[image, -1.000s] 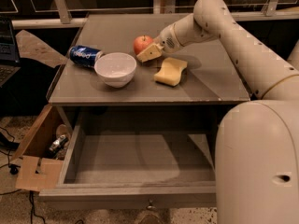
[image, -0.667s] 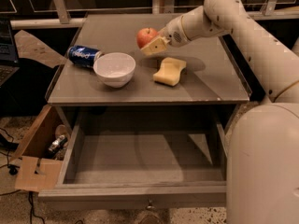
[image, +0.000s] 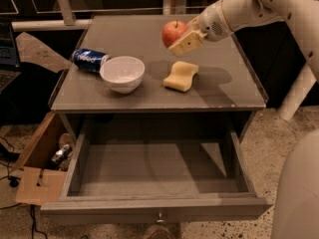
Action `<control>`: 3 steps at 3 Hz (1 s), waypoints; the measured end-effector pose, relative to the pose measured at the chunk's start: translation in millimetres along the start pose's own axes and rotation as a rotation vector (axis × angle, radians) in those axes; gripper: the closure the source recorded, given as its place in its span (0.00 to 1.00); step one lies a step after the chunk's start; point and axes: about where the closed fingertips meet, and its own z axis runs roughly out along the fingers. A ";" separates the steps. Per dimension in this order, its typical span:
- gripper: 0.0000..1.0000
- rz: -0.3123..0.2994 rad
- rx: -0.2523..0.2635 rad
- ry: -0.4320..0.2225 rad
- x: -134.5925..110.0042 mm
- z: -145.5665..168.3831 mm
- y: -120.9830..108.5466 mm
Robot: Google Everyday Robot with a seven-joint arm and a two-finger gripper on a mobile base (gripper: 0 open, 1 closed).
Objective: Place apple into top drawer
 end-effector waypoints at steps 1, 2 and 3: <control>1.00 -0.033 -0.073 -0.003 2.2 -36.8 42.3; 1.00 -0.064 -0.051 -0.023 1.9 -86.1 96.2; 1.00 -0.127 0.087 -0.051 -21.3 -119.0 137.4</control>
Offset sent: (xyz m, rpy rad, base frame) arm -0.1910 -0.0516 0.0160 0.0397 -0.0566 -0.0706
